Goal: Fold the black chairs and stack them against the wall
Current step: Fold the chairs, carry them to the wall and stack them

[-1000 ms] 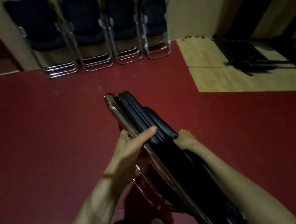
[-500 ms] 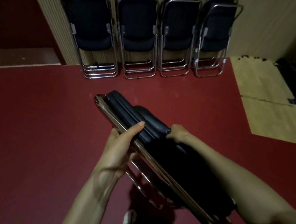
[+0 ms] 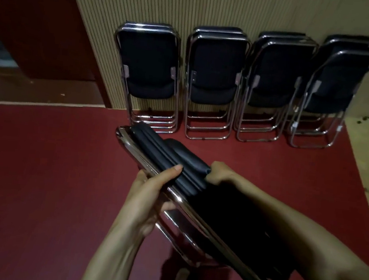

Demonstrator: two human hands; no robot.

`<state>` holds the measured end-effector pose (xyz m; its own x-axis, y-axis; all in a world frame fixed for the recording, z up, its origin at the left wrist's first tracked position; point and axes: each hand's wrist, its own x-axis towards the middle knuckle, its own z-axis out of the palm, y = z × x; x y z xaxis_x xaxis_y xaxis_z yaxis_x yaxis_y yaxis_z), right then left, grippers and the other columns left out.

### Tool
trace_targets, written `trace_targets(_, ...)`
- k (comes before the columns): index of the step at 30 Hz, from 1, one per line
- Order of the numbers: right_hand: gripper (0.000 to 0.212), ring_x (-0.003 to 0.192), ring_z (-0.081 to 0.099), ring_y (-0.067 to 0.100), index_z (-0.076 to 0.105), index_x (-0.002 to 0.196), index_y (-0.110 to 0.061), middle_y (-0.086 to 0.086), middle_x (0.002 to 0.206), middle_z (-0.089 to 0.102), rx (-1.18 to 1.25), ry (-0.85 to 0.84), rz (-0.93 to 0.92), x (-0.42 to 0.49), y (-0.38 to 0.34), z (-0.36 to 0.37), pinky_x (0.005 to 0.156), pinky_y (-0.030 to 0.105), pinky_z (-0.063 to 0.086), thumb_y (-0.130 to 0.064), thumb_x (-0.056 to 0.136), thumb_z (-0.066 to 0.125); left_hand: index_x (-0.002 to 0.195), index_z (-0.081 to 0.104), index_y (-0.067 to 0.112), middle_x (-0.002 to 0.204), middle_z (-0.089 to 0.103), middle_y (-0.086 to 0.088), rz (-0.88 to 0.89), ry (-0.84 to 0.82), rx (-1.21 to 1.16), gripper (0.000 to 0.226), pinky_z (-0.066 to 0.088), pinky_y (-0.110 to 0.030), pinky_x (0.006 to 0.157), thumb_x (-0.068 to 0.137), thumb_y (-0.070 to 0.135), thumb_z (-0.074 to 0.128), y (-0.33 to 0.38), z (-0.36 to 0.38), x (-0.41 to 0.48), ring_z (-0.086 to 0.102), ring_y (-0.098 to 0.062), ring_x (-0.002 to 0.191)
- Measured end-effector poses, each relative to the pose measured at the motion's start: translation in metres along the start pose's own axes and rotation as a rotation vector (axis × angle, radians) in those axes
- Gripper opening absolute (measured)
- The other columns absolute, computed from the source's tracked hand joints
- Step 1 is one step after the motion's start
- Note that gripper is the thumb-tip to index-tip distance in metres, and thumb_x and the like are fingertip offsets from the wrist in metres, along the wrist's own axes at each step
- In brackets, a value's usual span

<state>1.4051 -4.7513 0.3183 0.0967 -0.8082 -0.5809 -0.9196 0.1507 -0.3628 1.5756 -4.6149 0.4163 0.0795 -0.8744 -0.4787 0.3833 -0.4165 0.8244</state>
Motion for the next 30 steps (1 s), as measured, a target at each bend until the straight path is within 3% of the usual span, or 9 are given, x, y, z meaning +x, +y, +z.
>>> trace_targets(5,0.048,0.103,0.063,0.027,0.060,0.115,0.004,0.016,0.115,0.064,-0.118,0.008,-0.068,0.118,-0.072,-0.061,0.067,0.026,0.042,-0.027,0.079,0.073,0.124,0.057,0.003,0.104,0.072,-0.016,-0.003,0.073,-0.072,0.046,0.058,-0.035,0.057,0.083,0.019,0.071,0.063,-0.014,0.113,0.073,-0.019,0.077)
trace_targets(9,0.051,0.104,0.063,0.029,0.061,0.114,0.003,0.017,0.117,0.064,-0.203,0.019,-0.098,0.225,-0.129,-0.096,0.067,0.027,0.042,-0.028,0.077,0.074,0.117,0.058,0.009,0.088,0.075,-0.006,-0.022,0.117,-0.129,0.039,0.057,-0.034,0.053,0.084,0.025,0.071,0.109,-0.034,0.216,0.072,-0.016,0.073)
trace_targets(12,0.051,0.103,0.063,0.027,0.060,0.113,0.003,0.016,0.116,0.063,-0.228,-0.019,-0.093,0.300,-0.173,-0.119,0.066,0.026,0.041,-0.027,0.075,0.077,0.111,0.062,0.010,0.082,0.072,-0.006,-0.046,0.144,-0.168,0.039,0.045,-0.037,0.060,0.079,0.030,0.073,0.144,-0.052,0.290,0.064,-0.017,0.070)
trace_targets(14,0.053,0.103,0.063,0.026,0.060,0.115,0.002,0.015,0.117,0.063,-0.241,-0.059,-0.100,0.346,-0.202,-0.133,0.067,0.025,0.042,-0.027,0.075,0.078,0.115,0.061,0.010,0.081,0.073,-0.003,-0.060,0.192,-0.181,0.040,0.050,-0.035,0.056,0.083,0.032,0.071,0.164,-0.063,0.332,0.068,-0.013,0.064)
trace_targets(17,0.052,0.105,0.063,0.026,0.060,0.117,0.003,0.015,0.118,0.063,-0.294,-0.092,-0.150,0.403,-0.243,-0.152,0.069,0.025,0.043,-0.026,0.077,0.077,0.123,0.060,0.012,0.093,0.075,-0.001,-0.083,0.242,-0.256,0.043,0.055,-0.031,0.049,0.090,0.041,0.060,0.190,-0.074,0.385,0.072,-0.012,0.079)
trace_targets(25,0.044,0.096,0.065,0.027,0.063,0.110,0.002,0.014,0.110,0.066,-0.465,-0.162,-0.313,0.537,-0.329,-0.179,0.064,0.027,0.046,-0.022,0.076,0.076,0.118,0.064,0.013,0.097,0.075,-0.005,-0.108,0.461,-0.439,0.047,0.059,-0.048,0.067,0.095,0.050,0.045,0.230,-0.083,0.492,0.068,-0.024,0.098)
trace_targets(30,0.040,0.101,0.065,0.028,0.064,0.109,0.001,0.015,0.112,0.066,-0.567,-0.198,-0.388,0.611,-0.368,-0.185,0.071,0.030,0.050,-0.021,0.077,0.074,0.098,0.068,0.014,0.078,0.072,-0.002,-0.126,0.584,-0.574,0.041,0.055,-0.038,0.050,0.097,0.048,0.044,0.247,-0.088,0.556,0.062,-0.024,0.085)
